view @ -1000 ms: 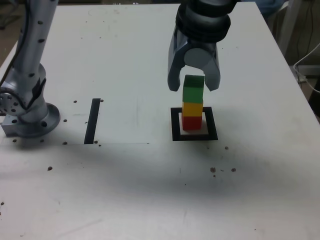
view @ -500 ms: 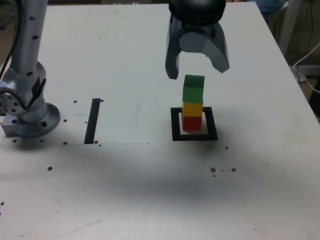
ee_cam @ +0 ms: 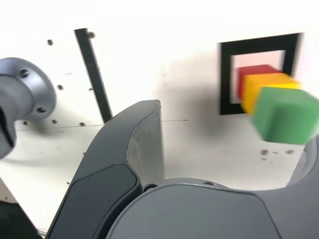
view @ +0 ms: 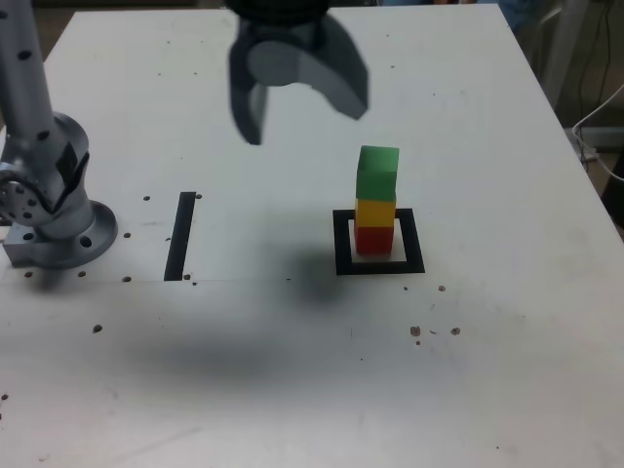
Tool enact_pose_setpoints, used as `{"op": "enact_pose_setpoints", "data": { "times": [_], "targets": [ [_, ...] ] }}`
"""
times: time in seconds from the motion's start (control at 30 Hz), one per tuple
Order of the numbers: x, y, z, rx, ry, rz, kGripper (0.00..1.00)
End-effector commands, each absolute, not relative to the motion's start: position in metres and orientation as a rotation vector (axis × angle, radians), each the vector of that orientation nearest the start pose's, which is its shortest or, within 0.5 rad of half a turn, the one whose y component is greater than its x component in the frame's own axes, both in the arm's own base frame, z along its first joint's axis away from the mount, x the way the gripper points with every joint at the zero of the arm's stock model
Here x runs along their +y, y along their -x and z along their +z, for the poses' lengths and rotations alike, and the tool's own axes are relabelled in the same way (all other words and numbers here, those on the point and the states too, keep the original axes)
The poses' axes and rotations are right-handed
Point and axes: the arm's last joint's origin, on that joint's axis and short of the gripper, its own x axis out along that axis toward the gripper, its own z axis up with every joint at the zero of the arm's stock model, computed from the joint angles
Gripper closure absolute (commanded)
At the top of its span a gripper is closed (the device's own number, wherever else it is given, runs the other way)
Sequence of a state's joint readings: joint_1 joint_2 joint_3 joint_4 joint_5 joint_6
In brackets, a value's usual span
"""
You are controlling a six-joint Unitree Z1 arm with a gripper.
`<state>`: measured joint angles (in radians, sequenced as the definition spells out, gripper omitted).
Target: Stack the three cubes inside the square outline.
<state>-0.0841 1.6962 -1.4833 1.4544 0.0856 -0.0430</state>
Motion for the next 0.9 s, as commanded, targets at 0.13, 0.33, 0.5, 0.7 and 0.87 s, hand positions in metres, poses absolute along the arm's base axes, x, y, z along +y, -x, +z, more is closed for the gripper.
{"op": "enact_pose_setpoints", "data": {
  "times": [0.13, 0.33, 0.5, 0.7, 0.87],
  "targets": [
    [-0.002, -0.222, 0.317, 1.692, -0.072, 0.052, 0.01],
    [0.012, -0.195, 0.284, 1.75, -0.031, 0.07, 0.01],
    [0.015, -0.176, 0.267, 1.757, -0.027, 0.082, 0.01],
    [0.011, -0.154, 0.251, 1.786, 0.006, 0.048, 0.0],
    [0.003, -0.143, 0.248, 1.794, 0.021, -0.013, 0.0]
  ]
}}
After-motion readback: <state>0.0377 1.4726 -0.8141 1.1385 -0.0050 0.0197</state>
